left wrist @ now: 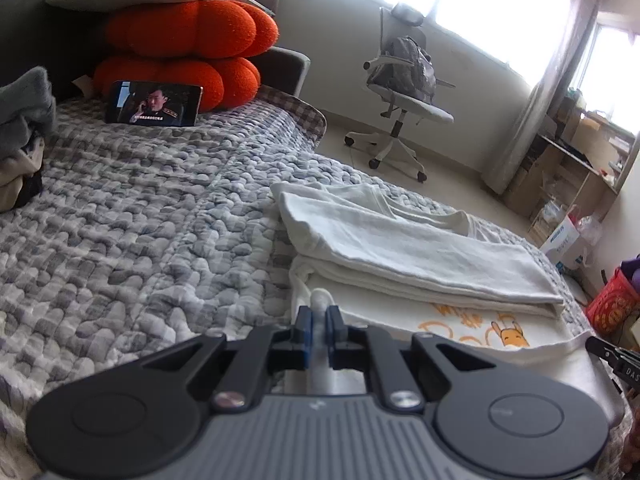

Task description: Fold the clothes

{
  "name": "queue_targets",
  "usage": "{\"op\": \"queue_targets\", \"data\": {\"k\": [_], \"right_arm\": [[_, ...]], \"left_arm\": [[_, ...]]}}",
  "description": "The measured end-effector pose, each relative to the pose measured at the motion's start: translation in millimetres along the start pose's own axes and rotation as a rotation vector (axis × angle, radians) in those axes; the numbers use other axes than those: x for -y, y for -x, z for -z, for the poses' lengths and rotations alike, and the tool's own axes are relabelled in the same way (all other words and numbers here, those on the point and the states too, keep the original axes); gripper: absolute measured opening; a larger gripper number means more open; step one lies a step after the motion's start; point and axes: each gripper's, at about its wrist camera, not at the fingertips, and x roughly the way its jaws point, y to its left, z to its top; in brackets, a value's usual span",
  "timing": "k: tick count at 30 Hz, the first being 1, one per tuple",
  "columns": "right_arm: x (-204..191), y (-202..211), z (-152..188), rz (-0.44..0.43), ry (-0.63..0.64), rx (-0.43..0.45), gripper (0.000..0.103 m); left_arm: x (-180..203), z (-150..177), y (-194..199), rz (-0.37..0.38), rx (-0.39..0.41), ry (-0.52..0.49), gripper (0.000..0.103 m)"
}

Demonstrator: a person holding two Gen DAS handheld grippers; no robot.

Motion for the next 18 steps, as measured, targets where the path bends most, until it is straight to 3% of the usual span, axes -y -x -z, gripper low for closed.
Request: {"op": "queue_targets", "data": {"k": [8, 18], "right_arm": [[-3, -5, -4, -0.01, -0.011, 0.001, 0.004], [1, -15, 1, 0.023, -0.032, -0.024, 0.004]], "left_arm": [[-11, -2, 11, -0.012, 0.038, 0.066, 0.008], [-7, 14, 4, -0.05, 0.044, 0.016, 0.008]]}}
